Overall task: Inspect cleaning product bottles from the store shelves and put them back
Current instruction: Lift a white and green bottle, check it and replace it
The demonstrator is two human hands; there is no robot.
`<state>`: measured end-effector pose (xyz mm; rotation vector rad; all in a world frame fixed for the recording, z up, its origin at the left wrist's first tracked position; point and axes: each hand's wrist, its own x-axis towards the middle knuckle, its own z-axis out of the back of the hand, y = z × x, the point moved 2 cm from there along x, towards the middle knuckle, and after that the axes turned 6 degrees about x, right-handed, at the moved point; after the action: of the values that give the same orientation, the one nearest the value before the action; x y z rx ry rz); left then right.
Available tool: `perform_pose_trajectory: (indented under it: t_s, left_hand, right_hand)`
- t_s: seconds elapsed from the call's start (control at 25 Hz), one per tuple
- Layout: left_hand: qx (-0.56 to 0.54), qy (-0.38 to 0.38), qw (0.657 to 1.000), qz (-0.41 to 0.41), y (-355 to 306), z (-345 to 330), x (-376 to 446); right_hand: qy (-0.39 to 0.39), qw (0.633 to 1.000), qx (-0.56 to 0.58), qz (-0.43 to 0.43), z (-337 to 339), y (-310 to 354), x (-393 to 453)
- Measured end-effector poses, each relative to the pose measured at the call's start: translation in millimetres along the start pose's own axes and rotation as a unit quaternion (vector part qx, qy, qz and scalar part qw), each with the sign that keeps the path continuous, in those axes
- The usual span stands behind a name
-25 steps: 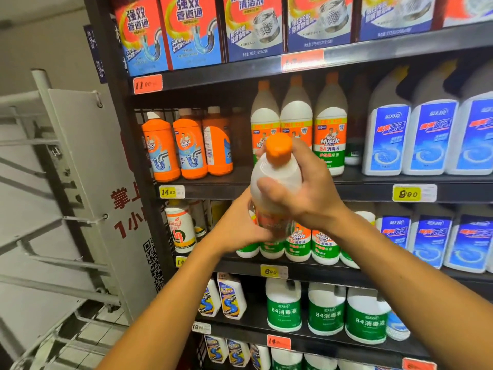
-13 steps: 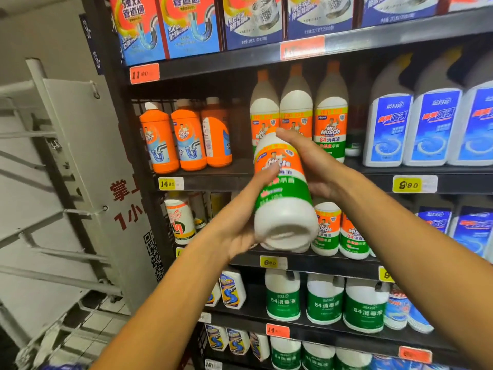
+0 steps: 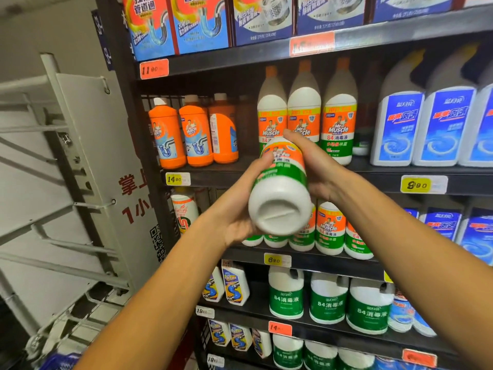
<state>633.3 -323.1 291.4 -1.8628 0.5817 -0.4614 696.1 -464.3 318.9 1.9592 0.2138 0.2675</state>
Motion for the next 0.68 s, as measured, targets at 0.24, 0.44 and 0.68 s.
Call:
perform_pose_trajectory:
  t_s: [0.24,0.44,0.68]
  left_hand:
    - [0.192,-0.051,0.977,-0.071,25,17,2]
    - [0.231,-0.085,0.958,-0.144,32,20,8]
    - [0.249,-0.11,0.948,-0.167,31,24,20]
  right_hand:
    - [0.066,0.994,-0.031,0.078,-1,12,-10]
    - [0.103,0.965,-0.161,0.179,-9,25,-25]
    - [0.049,0.927,-0.271,0.253,-10,36,-24]
